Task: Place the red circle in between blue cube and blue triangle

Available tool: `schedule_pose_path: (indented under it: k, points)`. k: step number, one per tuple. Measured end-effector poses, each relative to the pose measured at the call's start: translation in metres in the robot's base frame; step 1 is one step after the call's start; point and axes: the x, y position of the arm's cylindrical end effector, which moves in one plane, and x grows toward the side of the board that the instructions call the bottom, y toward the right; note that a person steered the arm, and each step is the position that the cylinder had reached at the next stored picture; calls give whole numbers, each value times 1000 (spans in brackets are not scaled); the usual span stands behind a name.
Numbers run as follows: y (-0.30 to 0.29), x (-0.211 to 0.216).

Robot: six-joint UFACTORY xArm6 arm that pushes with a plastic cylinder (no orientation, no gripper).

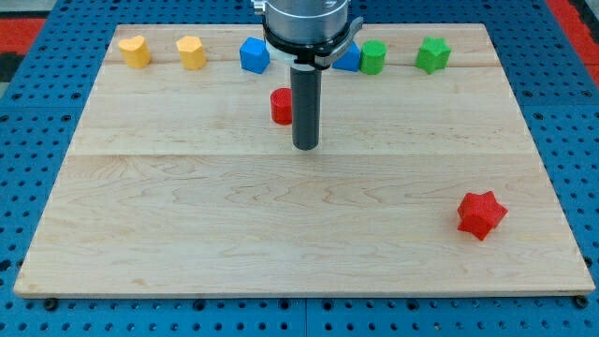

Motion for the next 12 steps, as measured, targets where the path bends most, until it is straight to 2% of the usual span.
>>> schedule_pose_path:
  k: [3, 4, 5, 6, 7, 8, 9, 10, 11, 12]
  points:
    - [-10, 0]
    - [-7, -14]
    - [-4, -47]
    - [-12, -40]
    - [-70, -58]
    - [-64, -78]
    - [-55, -66]
    - [-88, -59]
    - [-54, -32]
    - [-44, -21]
